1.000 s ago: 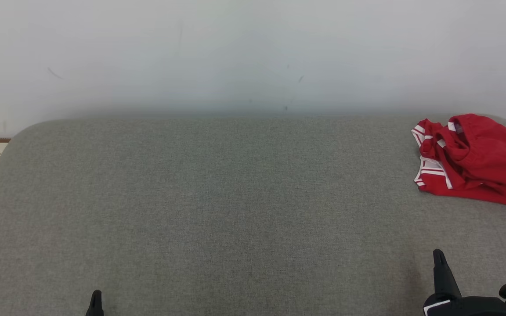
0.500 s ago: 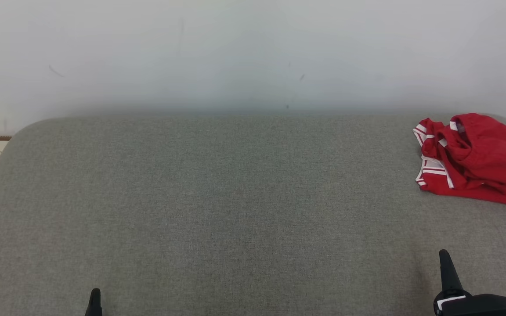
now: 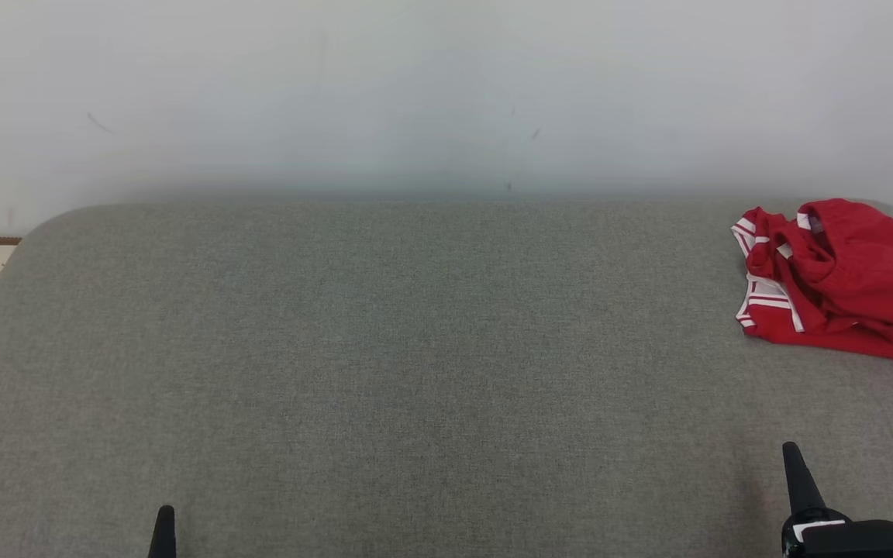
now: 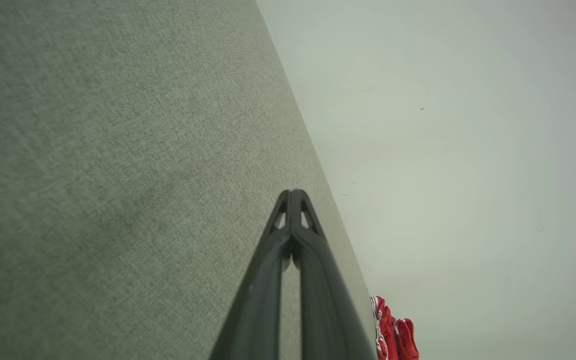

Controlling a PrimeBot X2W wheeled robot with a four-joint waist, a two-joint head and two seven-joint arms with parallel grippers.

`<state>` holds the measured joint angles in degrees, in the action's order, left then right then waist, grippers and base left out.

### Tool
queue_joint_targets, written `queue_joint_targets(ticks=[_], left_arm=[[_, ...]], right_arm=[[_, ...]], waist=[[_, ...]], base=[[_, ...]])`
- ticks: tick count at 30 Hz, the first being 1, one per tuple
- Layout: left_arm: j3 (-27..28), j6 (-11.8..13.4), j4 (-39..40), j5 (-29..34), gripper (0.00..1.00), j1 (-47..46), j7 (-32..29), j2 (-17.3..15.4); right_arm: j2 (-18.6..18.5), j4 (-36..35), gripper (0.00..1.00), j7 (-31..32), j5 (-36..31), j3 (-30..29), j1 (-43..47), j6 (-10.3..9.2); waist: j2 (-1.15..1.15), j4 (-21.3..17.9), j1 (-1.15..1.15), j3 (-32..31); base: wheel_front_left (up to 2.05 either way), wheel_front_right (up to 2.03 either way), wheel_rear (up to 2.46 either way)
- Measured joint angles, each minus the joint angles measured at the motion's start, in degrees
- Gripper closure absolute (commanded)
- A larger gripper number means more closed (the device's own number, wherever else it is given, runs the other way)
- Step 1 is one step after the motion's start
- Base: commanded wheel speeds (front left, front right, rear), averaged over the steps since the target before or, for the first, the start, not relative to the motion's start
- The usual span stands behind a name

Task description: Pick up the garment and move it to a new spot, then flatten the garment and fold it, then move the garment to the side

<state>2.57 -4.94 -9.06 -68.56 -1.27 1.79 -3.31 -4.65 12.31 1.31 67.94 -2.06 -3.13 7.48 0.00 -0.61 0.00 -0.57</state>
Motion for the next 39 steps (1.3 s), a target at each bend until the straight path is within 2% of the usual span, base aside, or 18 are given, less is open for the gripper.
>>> queue_joint_targets(ticks=[39], left_arm=[[0.90, -2.02, -2.03, -19.41, 1.00, -2.07, -3.99, 0.34]], right_arm=[[0.69, 1.41, 1.00, 6.26, 20.39, -4.74, -2.16, 0.00]], waist=[[0.00, 0.48, 0.00, 0.69]], base=[[0.00, 0.00, 0.00]])
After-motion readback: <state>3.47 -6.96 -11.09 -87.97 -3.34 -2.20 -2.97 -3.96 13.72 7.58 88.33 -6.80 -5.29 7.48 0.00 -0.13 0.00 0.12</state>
